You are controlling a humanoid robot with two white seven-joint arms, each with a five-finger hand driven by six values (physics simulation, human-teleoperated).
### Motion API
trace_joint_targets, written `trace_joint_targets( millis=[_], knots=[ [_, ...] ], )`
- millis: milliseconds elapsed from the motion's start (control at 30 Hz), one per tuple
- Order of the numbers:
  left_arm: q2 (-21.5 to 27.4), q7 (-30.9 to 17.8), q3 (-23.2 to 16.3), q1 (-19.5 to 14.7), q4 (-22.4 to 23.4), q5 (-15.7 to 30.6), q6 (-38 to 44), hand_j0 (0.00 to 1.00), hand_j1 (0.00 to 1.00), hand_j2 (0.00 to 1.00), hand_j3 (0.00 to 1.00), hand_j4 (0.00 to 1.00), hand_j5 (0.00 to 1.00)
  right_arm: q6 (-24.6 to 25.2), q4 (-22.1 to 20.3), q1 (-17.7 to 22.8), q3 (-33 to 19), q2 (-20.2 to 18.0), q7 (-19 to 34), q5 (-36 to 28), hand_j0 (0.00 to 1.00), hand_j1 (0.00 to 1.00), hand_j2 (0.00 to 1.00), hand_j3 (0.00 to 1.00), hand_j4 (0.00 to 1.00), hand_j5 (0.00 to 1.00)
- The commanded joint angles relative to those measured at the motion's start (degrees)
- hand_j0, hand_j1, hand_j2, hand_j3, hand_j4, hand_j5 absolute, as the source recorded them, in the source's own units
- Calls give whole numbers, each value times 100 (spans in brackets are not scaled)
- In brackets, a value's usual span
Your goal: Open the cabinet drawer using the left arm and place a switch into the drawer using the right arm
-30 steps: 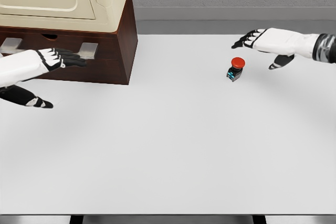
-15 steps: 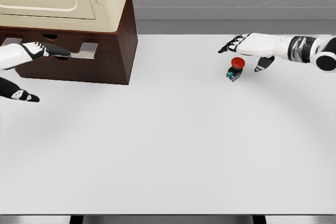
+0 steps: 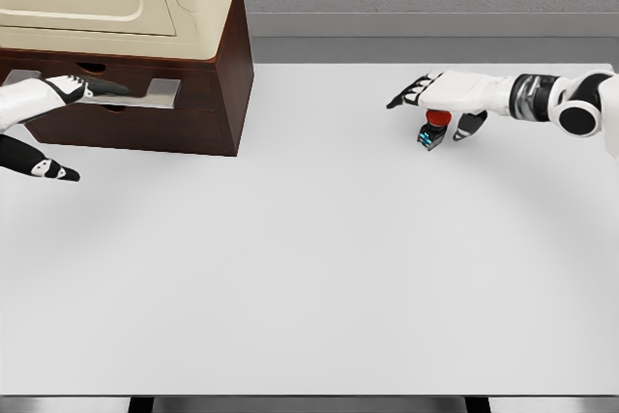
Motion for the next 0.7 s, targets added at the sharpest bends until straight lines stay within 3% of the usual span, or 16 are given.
trace_joint_targets(
  millis=[0, 333, 533, 567, 667],
  knots=[
    [-55, -4, 3, 0, 115, 23, 10, 100, 100, 100, 100, 100, 100, 2, 0, 0, -13, 9, 16, -25, 100, 100, 100, 100, 100, 100],
    [-266, -13, 3, -9, 510, -12, 10, 100, 100, 100, 100, 100, 100, 2, 106, 35, -66, 0, 77, 72, 97, 97, 97, 97, 97, 97],
    [-301, 5, -41, -9, 669, -56, 10, 100, 100, 100, 100, 100, 100, 2, 114, 35, -198, -18, 77, 301, 78, 78, 78, 78, 78, 78],
    [-328, 5, -41, 0, 695, -56, 10, 100, 100, 100, 100, 100, 100, 2, 114, 35, -207, -9, 77, 388, 69, 69, 69, 69, 69, 69],
    [-468, 14, -41, -9, 809, -83, 10, 100, 100, 100, 100, 100, 100, 2, 106, 79, -286, -9, 86, 441, 64, 64, 64, 64, 64, 64]
  ],
)
